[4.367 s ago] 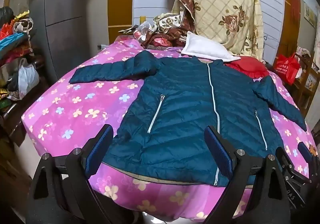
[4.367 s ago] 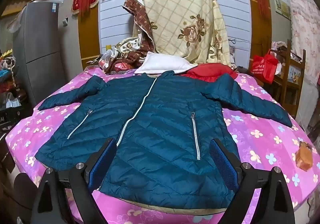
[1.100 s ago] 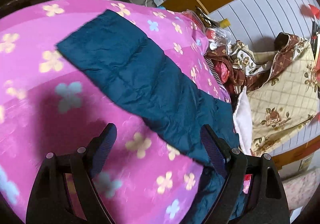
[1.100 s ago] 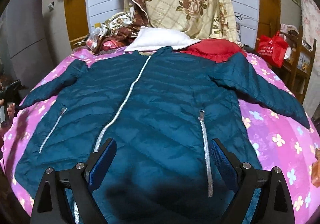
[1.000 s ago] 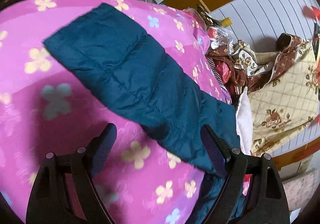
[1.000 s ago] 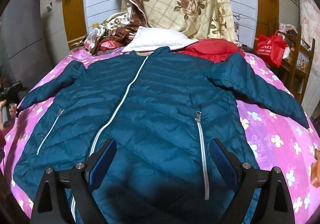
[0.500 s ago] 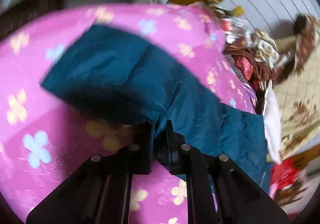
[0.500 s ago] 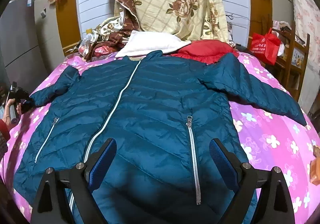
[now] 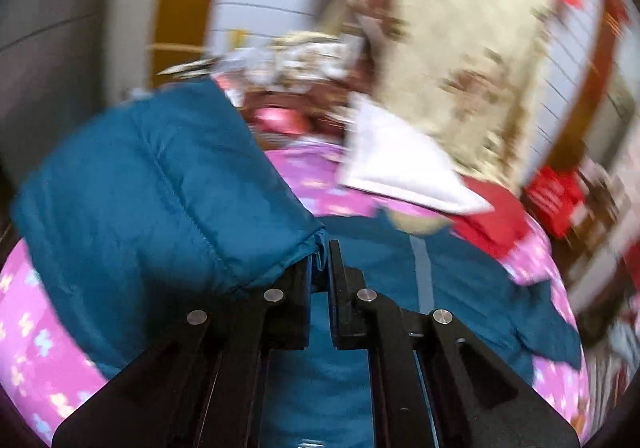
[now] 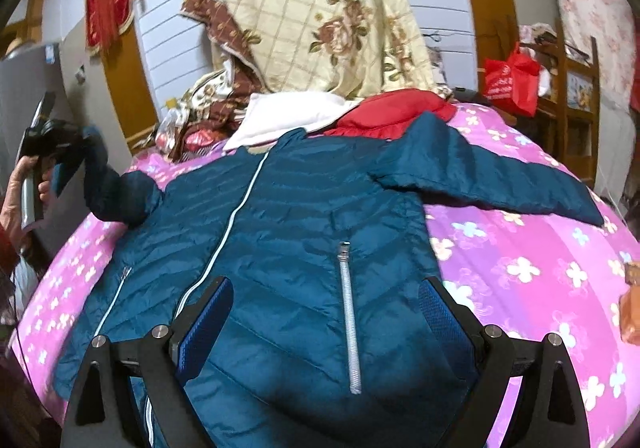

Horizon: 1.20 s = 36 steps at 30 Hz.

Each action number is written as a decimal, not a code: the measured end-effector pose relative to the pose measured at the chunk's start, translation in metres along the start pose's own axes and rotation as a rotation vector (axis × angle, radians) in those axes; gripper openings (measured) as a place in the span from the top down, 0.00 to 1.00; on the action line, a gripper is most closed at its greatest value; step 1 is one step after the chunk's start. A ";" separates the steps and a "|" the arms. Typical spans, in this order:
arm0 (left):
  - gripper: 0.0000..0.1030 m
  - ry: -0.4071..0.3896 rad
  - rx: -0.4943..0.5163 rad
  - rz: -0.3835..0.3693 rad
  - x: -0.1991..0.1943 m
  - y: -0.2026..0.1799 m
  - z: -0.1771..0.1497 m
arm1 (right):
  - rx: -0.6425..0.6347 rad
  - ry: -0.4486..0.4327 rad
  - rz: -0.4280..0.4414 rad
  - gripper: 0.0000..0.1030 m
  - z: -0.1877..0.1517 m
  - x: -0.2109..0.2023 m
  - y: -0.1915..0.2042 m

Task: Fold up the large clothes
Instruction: 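Lay the sleeve across the jacket front and open the left tool, then grasp the other jacket sleeve with the right tool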

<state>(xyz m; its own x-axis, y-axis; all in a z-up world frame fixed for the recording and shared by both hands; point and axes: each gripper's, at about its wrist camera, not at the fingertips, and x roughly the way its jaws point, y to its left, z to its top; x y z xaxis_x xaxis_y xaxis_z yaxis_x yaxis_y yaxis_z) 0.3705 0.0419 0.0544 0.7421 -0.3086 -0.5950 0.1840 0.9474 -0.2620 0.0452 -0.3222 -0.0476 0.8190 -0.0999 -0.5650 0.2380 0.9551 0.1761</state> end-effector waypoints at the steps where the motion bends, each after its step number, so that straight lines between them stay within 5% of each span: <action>1: 0.95 0.006 0.046 -0.028 0.003 -0.030 -0.006 | 0.016 -0.004 -0.002 0.10 -0.001 -0.003 -0.006; 7: 0.91 0.135 0.211 -0.144 0.036 -0.160 -0.068 | 0.101 -0.021 -0.022 0.10 -0.004 -0.020 -0.044; 13: 0.84 0.263 0.258 -0.174 0.048 -0.207 -0.139 | 0.198 0.007 -0.019 0.10 -0.011 -0.030 -0.076; 15: 0.82 0.265 0.250 -0.192 0.035 -0.203 -0.154 | 0.215 0.008 -0.003 0.10 -0.010 -0.033 -0.080; 17: 0.66 0.258 0.230 -0.189 0.020 -0.189 -0.166 | 0.216 0.009 0.021 0.10 -0.008 -0.036 -0.079; 20: 0.50 0.185 0.213 -0.079 -0.007 -0.154 -0.191 | 0.183 0.033 0.062 0.10 -0.003 -0.034 -0.066; 27: 0.49 0.101 0.203 0.109 -0.044 -0.089 -0.249 | 0.108 0.136 0.142 0.10 0.017 0.008 -0.021; 36: 0.49 0.129 0.086 0.152 -0.035 -0.040 -0.273 | 0.184 0.286 0.024 0.11 0.075 0.170 -0.019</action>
<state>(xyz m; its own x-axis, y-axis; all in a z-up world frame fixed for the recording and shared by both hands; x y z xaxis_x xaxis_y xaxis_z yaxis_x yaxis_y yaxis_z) 0.1606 -0.0086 -0.1215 0.6782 -0.1644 -0.7163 0.1344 0.9860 -0.0991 0.2195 -0.3783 -0.0864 0.6521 0.0288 -0.7576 0.3320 0.8875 0.3196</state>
